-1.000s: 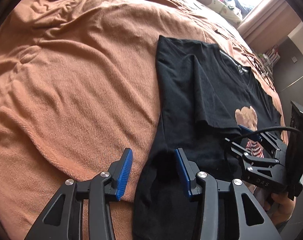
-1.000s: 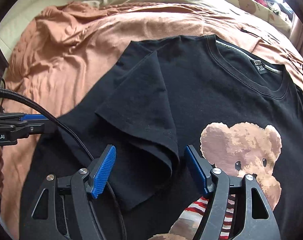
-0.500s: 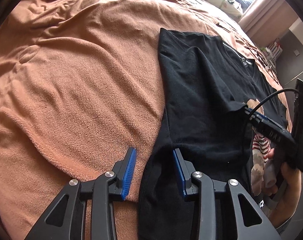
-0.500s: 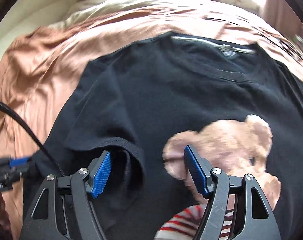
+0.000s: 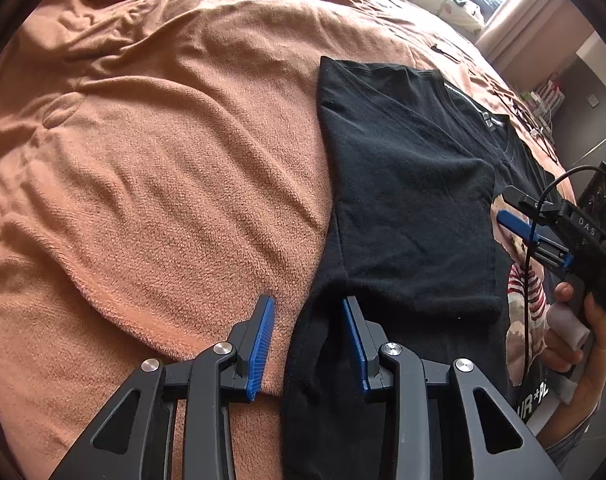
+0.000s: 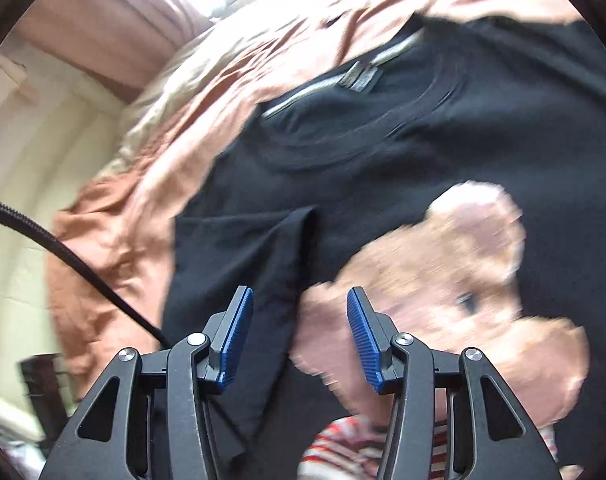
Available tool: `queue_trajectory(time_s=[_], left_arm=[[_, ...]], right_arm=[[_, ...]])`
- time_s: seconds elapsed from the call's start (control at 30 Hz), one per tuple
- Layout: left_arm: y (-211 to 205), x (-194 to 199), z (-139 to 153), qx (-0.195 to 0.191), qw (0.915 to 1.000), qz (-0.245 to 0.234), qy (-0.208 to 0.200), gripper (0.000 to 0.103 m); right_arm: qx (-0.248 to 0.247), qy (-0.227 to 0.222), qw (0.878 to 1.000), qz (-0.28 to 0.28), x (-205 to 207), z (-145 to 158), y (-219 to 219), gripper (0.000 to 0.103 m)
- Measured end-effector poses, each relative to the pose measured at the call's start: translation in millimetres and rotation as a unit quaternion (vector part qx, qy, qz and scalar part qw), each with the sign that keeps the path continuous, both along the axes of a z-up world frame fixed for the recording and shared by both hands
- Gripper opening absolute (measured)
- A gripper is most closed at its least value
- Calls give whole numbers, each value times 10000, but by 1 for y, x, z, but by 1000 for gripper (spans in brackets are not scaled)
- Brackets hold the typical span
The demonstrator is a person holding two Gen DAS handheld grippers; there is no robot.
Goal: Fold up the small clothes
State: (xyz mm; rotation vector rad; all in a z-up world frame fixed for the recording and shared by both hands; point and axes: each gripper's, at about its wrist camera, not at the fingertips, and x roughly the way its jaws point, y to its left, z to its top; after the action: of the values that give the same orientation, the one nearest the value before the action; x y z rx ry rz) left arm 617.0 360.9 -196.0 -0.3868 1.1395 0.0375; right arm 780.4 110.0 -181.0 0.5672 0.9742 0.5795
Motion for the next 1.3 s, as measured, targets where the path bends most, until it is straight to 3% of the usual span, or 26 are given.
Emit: queue_trajectory(time_s=[0.13,0.2,0.3,0.4,0.57,0.63,0.73,0.77,0.8,0.87,1.1,1.3], left_arm=[[-1,-2,-1,65,10000,-31,52,17],[1,-3,-1,-13,10000,29,14,12],[6,-4,-3,-185,9997,158,-14,9],[6,-7,-1,-132,9998,160,-33,8],[8,-14,2,-168,9995,267,2,8],[10,-17,6,-187,9994,295,19,8],[8,-21,22,-186,9992,331,-157,8],[7,-21,27,-183,9991,331,-209,8],[6,-21,32,-192,9989,332,-259,9],[0,-18,41,-194,9986,302,-398,9],[-34,5,43,-143,9982,6,-579,9],[-53,16,25,59,9993,-70,-369,9]], right_arm=[[46,66,9998,156,6,-7,3,39],[143,139,9995,232,8,-11,4,22],[136,203,9995,217,10,-14,1,4],[135,175,9996,169,4,-6,-4,1],[-329,264,9988,244,-13,3,5,1],[-219,374,9985,326,-13,4,2,2],[-576,290,9973,356,-17,19,-6,7],[-665,196,9969,374,-19,26,-9,21],[-669,141,9969,396,-21,30,-13,46],[-675,31,9968,433,-29,40,-22,63],[-1062,-419,9920,535,-72,74,-88,63],[-1376,-434,9894,189,-104,83,-166,63]])
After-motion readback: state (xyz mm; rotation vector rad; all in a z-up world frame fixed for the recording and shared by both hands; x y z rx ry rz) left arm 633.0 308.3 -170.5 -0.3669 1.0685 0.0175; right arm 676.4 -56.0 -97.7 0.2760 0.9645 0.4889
